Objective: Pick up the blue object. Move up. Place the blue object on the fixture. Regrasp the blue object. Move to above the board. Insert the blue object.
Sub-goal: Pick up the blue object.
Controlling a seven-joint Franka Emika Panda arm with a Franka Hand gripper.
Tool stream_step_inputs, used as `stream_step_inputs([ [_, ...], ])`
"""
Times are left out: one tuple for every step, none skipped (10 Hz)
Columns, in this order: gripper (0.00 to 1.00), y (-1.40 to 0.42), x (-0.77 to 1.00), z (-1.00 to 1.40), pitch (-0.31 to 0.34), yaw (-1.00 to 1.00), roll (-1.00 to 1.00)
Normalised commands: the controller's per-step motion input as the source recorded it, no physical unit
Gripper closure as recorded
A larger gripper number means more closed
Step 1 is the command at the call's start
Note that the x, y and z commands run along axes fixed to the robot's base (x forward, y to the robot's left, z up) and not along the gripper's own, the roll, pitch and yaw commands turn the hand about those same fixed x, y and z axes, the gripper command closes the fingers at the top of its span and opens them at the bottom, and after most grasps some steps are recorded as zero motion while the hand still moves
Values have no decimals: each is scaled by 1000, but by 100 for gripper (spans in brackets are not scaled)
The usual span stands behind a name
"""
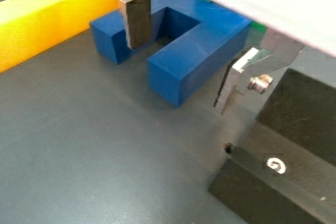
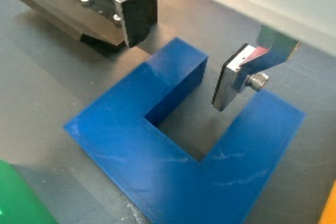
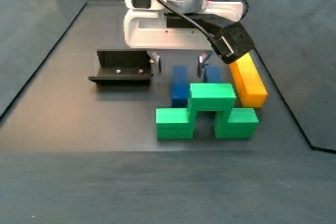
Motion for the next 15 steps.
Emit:
stream_step_inputs([
  [0,0,0,-211,0,0,-29],
  [0,23,37,-66,0,23,-73],
  [0,106,66,0,0,117,-171],
  [0,69,0,0,0,74,-159],
  [0,66,0,-6,0,120,-176],
  [0,0,0,-31,0,11,-70],
  [0,-31,0,-6,0,0,0],
  [0,-186,-9,-100,0,0,9],
  [0,-246,-26,-134,0,0,46],
  [0,-306,0,-97,0,-9,109],
  [0,-257,-23,-123,0,0,74],
  [0,-129,-17,-80,0,0,0],
  [0,6,0,0,0,0,-9],
  [0,283,-11,63,0,-37,-76],
  [0,329,-57,77,0,-91,-119],
])
